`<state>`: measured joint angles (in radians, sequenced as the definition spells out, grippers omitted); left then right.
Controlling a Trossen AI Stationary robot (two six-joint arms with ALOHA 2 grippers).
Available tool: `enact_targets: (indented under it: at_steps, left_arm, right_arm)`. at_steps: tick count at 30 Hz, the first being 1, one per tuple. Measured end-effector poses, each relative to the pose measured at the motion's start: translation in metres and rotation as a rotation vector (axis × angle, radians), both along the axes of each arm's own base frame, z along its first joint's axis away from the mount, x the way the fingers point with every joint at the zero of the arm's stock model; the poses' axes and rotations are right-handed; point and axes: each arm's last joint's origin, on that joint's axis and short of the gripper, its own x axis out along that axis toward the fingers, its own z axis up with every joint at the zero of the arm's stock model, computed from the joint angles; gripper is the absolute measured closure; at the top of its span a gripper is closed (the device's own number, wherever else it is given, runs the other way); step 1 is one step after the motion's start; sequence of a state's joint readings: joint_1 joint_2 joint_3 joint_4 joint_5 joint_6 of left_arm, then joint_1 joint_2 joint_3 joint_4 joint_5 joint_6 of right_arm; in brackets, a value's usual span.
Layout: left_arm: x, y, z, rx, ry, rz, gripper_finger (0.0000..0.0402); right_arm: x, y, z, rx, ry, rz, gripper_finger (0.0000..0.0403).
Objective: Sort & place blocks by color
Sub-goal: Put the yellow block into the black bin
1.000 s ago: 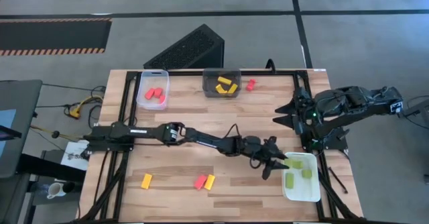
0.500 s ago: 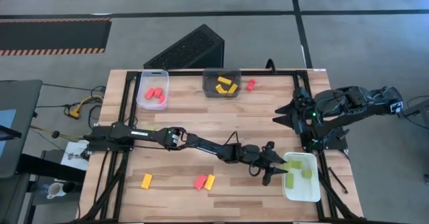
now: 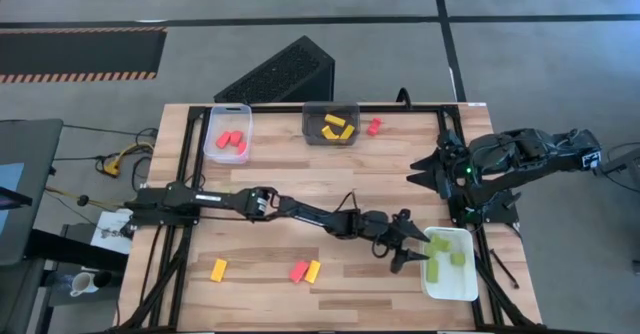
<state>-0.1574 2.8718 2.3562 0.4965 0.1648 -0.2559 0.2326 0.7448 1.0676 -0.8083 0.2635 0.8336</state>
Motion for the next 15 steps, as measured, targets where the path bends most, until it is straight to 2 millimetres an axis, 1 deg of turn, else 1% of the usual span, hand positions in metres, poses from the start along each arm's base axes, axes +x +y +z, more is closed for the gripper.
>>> enact_targets:
  at_steps: [2, 5, 9, 11, 13, 15]
  left_arm:
    - [0.000, 0.004, 0.006, 0.021, 0.006, -0.028, 0.0154]
    - [-0.001, 0.008, 0.024, 0.075, 0.066, -0.051, 0.0153]
    - [-0.010, 0.013, 0.067, 0.134, 0.206, -0.058, 0.0153]
    - [-0.018, 0.017, 0.083, 0.170, 0.295, -0.066, 0.0153]
    - [-0.026, 0.023, 0.089, 0.193, 0.406, -0.068, 0.0153]
    - [-0.035, 0.030, 0.088, 0.200, 0.539, -0.057, 0.0153]
  right_arm:
    - [0.000, 0.000, 0.000, 0.001, 0.000, 0.002, 0.0107]
    - [0.000, 0.000, 0.000, 0.000, 0.001, 0.006, 0.0107]
    - [0.000, 0.000, 0.000, -0.008, 0.001, 0.009, 0.0107]
    - [0.000, 0.000, 0.000, -0.009, 0.001, 0.009, 0.0107]
    - [0.000, 0.000, 0.000, -0.012, 0.000, 0.010, 0.0107]
    - [0.000, 0.000, 0.000, -0.019, 0.000, 0.013, 0.0107]
